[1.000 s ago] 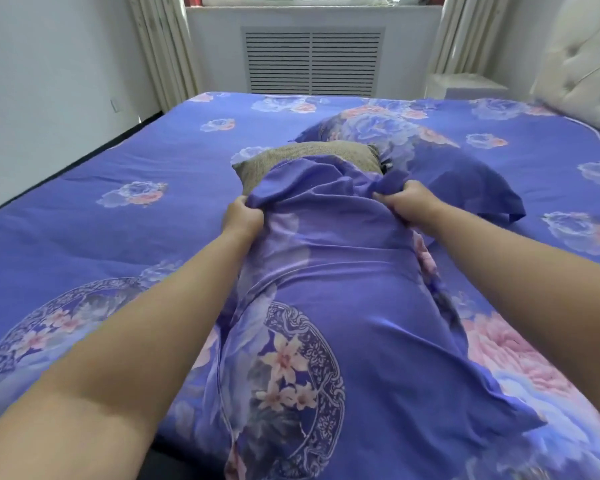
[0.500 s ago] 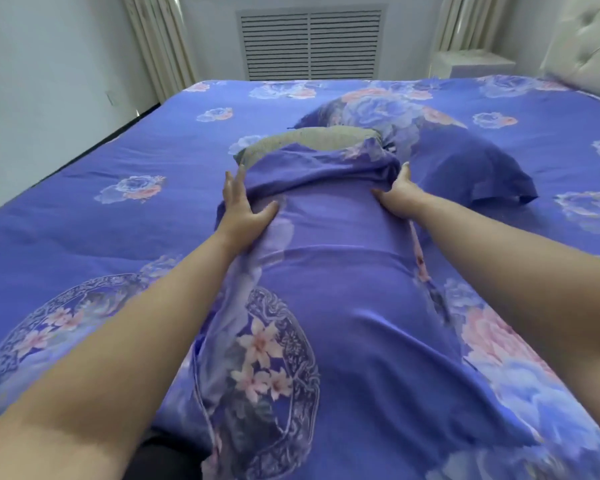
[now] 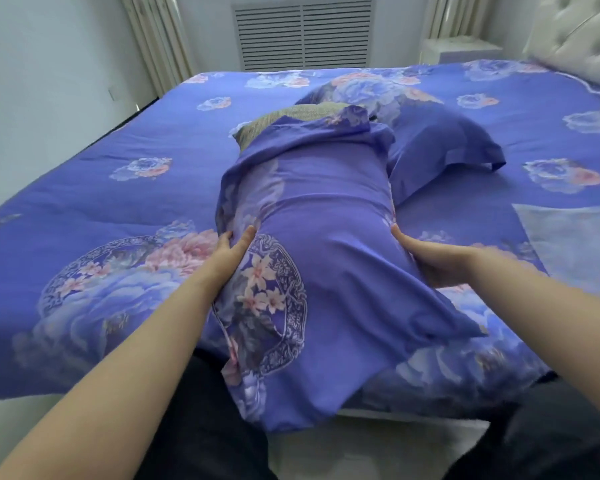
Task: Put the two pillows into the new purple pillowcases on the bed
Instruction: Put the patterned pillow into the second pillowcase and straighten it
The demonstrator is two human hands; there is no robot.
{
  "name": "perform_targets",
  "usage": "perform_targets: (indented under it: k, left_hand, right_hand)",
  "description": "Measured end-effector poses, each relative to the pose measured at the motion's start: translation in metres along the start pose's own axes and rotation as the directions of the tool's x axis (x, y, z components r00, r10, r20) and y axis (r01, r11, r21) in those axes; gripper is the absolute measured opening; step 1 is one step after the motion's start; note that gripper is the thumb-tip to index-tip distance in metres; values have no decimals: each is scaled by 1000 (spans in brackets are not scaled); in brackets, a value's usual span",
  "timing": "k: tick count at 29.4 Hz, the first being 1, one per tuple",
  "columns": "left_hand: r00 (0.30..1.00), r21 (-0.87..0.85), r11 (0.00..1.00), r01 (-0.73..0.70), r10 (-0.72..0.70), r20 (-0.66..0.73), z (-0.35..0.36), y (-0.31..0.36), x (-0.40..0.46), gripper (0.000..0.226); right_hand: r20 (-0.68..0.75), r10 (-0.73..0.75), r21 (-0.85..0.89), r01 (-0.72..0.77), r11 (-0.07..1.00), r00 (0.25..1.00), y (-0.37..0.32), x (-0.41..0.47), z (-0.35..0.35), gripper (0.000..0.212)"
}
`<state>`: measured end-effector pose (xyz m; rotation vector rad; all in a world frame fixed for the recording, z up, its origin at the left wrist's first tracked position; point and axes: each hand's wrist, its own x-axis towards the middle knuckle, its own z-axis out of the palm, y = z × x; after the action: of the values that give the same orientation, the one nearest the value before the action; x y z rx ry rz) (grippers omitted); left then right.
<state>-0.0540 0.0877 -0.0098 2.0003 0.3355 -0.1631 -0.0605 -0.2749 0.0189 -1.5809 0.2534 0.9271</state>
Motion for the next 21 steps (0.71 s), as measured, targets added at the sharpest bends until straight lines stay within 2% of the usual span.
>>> perform_targets:
  k: [3,5,6,8,10,12,13,14,15,16,17,19,21]
  left_hand:
    - [996,-66,995,77,-80,-39,-6,-20,-6,99]
    - [979,-210,957,200,-188,76,-12,-29,-14,95]
    - [964,-284,926,250,-209,166,-14,-27,-24,82]
    - [932,-339,894,294,-190,308,-19,-22,-39,65]
    - [900,-326,895,304,-157,407,-22,-15,-53,72]
    - [852,-339,889,308,-99,514,-23,-11,-67,79]
    - [840,-359,880,311,-78,537,-22,-10,-73,77]
    - [837,-388,870,305,-50,545,-23,-10,-76,75]
    - [844,-419,863,283,-16,536,-25,-9,-79,77]
    - [866,-443,860,253,3,501,-29,-9,-80,85]
    - [889,-448,867,219,12,458,-33,-11,-80,97]
    - [933,-341,929,146,-14,360,-37,-19,-78,111]
    - [987,-53,992,111,-103,127,-38,-28,-79,99]
  right_hand:
    - [-28,67,-72,-69,995,997,19,-14,0,88]
    - [-16,67,-111,-69,991,998,29,-23,3,84]
    - [23,42,-109,-39,993,999,34,-28,5,82]
    - [100,3,-82,5,997,995,42,-36,8,82]
    - [157,-35,-117,54,992,987,46,-42,9,86]
    - [152,-91,-198,121,973,984,45,-50,12,91]
    - [160,-92,-215,125,969,983,42,-57,16,84]
    - [172,-101,-273,146,951,980,36,-65,23,64]
    - [137,-130,-366,172,915,982,30,-75,33,34]
    - [45,-163,-476,165,864,986,26,-81,37,18]
    - [-63,-195,-581,122,804,979,22,-86,37,22]
    - [-216,-190,-733,-31,679,958,21,-91,26,24]
    - [-312,-152,-863,-213,457,938,28,-87,20,60]
